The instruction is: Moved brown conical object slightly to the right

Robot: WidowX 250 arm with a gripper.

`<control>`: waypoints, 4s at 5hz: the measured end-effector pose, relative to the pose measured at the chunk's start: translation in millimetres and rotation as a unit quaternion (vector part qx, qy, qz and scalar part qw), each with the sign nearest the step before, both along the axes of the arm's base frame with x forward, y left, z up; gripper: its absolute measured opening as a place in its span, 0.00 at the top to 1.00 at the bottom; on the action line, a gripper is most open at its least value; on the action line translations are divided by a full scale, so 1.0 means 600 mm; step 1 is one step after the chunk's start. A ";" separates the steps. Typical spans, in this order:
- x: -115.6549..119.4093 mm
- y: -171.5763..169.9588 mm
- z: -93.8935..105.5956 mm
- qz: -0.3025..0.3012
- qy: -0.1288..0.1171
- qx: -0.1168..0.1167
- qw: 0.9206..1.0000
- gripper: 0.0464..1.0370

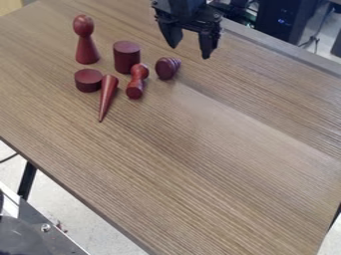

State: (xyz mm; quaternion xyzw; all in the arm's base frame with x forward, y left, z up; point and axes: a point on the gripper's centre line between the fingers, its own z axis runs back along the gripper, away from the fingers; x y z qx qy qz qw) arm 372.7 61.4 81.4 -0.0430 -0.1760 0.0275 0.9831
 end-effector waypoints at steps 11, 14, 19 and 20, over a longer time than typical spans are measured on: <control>0.001 0.036 -0.080 0.085 0.114 -0.068 0.987 0.43; -0.002 -0.108 -0.002 -0.070 0.016 -0.031 0.997 0.43; -0.006 -0.198 -0.086 -0.158 0.058 -0.062 0.984 0.43; -0.004 -0.193 -0.091 -0.141 0.053 -0.049 0.987 0.39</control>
